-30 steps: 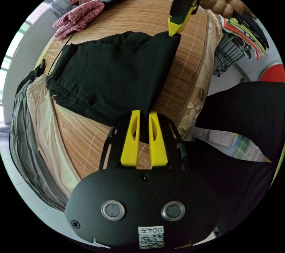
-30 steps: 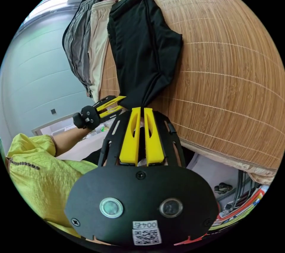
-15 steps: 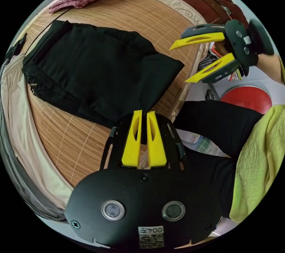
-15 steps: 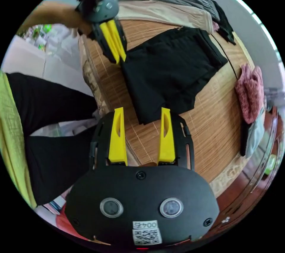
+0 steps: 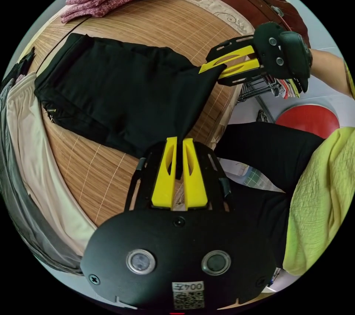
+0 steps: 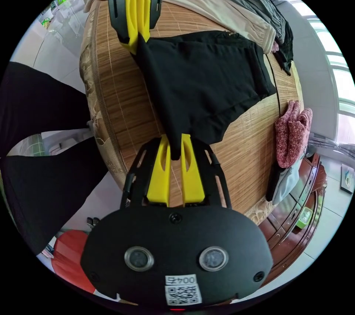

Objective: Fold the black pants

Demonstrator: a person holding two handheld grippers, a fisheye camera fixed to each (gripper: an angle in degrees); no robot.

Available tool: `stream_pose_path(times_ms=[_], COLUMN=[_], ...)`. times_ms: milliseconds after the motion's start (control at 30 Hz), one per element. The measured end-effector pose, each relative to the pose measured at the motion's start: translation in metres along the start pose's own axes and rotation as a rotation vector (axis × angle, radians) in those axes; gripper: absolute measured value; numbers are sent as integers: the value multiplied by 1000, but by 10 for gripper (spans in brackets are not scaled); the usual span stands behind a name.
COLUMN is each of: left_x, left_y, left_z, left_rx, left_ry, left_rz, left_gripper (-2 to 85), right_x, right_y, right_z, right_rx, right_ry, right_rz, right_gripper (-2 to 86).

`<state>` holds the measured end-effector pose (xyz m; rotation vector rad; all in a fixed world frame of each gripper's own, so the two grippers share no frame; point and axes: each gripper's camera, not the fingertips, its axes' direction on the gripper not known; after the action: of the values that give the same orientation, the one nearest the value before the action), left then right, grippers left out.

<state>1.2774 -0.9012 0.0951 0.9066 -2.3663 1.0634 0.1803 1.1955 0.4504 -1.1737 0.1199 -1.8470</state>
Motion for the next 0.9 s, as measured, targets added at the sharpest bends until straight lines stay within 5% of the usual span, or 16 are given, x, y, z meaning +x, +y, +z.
stream_pose_path(times_ms=[400, 900], left_x=[50, 92], left_y=[28, 15], left_z=[-112, -157], left_rx=[58, -99], left_ry=[14, 240], left_rz=[-21, -27], left_gripper=[21, 23], right_x=[16, 31], right_y=[-4, 5], right_z=[-107, -148], right_rx=[35, -60], right_ry=[-113, -351], right_rz=[105, 189], right_gripper=[41, 43])
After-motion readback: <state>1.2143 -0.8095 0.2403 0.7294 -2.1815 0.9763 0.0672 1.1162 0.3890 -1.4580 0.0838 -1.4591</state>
